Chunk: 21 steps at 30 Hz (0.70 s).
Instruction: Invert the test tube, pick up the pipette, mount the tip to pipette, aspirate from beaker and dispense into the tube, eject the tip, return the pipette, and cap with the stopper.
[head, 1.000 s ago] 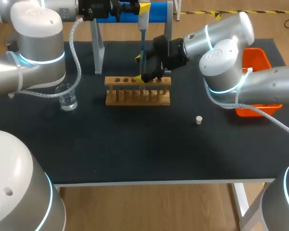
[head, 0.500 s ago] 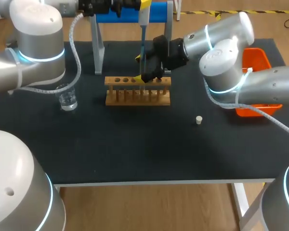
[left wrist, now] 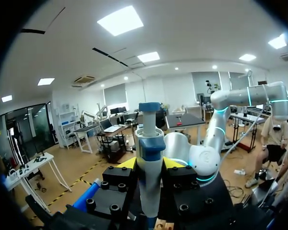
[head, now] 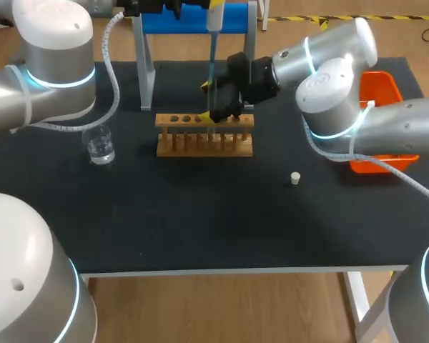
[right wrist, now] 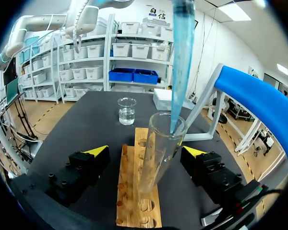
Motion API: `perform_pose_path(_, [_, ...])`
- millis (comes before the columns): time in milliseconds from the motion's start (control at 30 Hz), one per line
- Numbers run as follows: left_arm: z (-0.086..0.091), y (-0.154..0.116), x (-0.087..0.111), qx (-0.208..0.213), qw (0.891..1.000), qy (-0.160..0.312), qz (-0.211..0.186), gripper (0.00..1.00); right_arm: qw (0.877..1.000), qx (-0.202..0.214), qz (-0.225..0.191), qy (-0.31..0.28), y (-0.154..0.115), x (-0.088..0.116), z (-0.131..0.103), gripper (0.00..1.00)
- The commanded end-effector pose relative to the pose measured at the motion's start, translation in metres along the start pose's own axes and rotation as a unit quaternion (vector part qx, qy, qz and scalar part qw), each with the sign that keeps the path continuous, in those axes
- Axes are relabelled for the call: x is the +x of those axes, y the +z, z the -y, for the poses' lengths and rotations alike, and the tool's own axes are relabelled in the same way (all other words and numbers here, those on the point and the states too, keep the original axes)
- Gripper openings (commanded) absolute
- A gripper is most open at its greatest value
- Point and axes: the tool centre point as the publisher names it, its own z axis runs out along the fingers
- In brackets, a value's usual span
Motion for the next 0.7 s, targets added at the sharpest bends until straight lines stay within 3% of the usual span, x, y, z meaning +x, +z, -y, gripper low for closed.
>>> perform_pose_path(33, [0.006, -0.002, 0.004, -0.002, 1.000, 0.002, 0.004, 0.00, 1.000, 0.000, 0.000, 0.000, -0.001, 0.000, 0.000, 1.00])
perform_pose_path(467, [0.021, -0.021, 0.017, -0.006, 1.000, 0.019, 0.024, 0.00, 1.000, 0.000, 0.000, 0.000, -0.001, 0.000, 0.000, 1.00])
perform_pose_path(700, [0.004, -0.059, 0.025, -0.002, 0.998, -0.012, 0.054, 0.00, 1.000, 0.000, 0.000, 0.000, -0.001, 0.000, 0.000, 1.00])
